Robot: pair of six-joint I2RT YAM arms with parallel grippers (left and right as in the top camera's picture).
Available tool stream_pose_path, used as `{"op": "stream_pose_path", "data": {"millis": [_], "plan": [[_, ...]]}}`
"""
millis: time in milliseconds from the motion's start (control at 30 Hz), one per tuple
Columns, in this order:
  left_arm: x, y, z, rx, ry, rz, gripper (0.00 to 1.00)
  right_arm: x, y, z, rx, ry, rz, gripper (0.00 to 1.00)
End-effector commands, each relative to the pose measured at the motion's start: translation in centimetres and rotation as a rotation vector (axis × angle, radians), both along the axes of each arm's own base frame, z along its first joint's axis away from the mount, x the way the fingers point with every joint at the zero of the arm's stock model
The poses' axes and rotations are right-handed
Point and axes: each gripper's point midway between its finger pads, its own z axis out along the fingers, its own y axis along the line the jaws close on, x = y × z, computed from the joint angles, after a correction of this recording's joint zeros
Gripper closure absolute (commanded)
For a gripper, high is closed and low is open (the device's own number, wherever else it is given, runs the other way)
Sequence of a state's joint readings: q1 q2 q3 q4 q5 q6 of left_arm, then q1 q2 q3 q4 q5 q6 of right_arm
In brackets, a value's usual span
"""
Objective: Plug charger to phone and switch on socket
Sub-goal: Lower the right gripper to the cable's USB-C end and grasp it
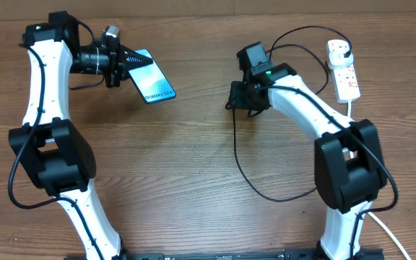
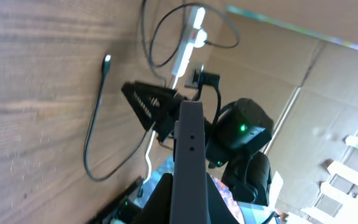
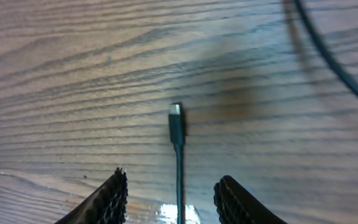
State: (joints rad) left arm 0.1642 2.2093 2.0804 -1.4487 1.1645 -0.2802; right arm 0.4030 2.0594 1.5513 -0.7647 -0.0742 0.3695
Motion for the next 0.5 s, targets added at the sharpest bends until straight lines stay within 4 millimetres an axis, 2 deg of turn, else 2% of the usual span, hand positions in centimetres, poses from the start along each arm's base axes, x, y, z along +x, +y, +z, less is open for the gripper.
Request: {"op": "stream_pose_path", "data": {"millis": [0, 233, 467], "plan": [[-0.8, -0.6, 0.1, 0.028, 0.018, -0.023, 0.96, 0.6, 0.5, -0.1, -0.028, -0.033, 0.04, 0.55], [-2.0, -1.0, 0.0, 0.03, 0.095, -0.033, 0.96, 1.4, 1.1, -0.7, -0.032, -0.074, 0.064, 0.68], [-2.2, -1.2, 0.5, -0.005, 0.108, -0.031, 0.96, 2.1, 1.0, -1.5, -0.047, -0.092, 0.064, 0.78]]}}
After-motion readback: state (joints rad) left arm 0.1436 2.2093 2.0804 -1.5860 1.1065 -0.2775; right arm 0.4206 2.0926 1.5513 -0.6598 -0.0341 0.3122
